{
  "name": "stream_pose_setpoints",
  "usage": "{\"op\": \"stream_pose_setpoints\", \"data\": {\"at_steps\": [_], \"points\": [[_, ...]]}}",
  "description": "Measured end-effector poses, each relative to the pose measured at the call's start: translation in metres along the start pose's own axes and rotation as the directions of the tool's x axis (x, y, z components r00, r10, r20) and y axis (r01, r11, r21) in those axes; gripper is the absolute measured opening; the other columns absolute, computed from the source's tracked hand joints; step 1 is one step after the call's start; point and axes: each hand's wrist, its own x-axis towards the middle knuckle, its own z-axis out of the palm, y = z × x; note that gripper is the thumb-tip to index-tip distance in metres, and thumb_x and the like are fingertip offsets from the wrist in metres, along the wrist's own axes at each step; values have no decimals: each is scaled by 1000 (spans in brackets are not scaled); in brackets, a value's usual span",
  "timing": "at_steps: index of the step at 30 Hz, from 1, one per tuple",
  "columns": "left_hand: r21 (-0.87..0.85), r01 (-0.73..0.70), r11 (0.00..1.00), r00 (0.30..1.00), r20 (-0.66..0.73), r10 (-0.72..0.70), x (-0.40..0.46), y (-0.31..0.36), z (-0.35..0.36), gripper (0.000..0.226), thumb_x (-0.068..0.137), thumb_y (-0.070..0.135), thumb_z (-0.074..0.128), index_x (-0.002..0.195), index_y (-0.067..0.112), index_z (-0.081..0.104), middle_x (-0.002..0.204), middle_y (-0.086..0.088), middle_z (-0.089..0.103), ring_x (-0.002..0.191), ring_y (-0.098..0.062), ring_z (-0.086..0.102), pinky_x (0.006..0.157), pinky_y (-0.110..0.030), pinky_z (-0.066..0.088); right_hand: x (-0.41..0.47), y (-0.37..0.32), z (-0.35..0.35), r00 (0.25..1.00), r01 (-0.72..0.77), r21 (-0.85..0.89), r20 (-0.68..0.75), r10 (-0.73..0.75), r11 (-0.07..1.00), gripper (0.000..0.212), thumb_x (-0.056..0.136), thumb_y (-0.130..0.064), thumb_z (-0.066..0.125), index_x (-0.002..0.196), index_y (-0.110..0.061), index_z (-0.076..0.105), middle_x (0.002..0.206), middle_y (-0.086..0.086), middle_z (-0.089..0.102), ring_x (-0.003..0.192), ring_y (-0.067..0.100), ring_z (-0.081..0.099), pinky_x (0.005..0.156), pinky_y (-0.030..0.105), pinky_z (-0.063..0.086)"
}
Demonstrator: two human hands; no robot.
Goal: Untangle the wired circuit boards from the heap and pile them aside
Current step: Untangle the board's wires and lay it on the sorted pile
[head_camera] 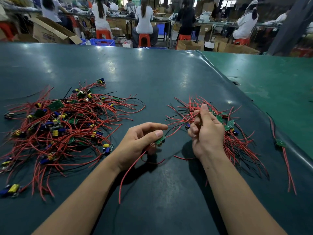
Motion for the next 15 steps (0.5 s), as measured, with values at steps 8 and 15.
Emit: {"op": "stream_pose_setpoints", "data": {"at_steps": [8, 15], "points": [[-69, 6, 998, 981, -193, -19, 7, -1, -2, 24, 73, 35, 72, 86, 15, 76, 68, -3, 65, 50, -11, 57, 50, -22, 48, -22, 9, 6, 881, -159, -442, 339, 329, 883, 32, 78, -40, 70, 88, -10, 72, 61, -1, 61, 42, 7, 49, 35, 16, 33], [-32, 65, 997, 994, -89, -68, 5, 1, -1, 28, 79, 25, 67, 100, 6, 69, 71, -3, 69, 49, -13, 60, 47, -21, 49, -24, 12, 8, 881, -172, -367, 357, 310, 914, 8, 81, -15, 73, 78, -7, 75, 55, -1, 57, 41, 5, 43, 35, 14, 29]]}}
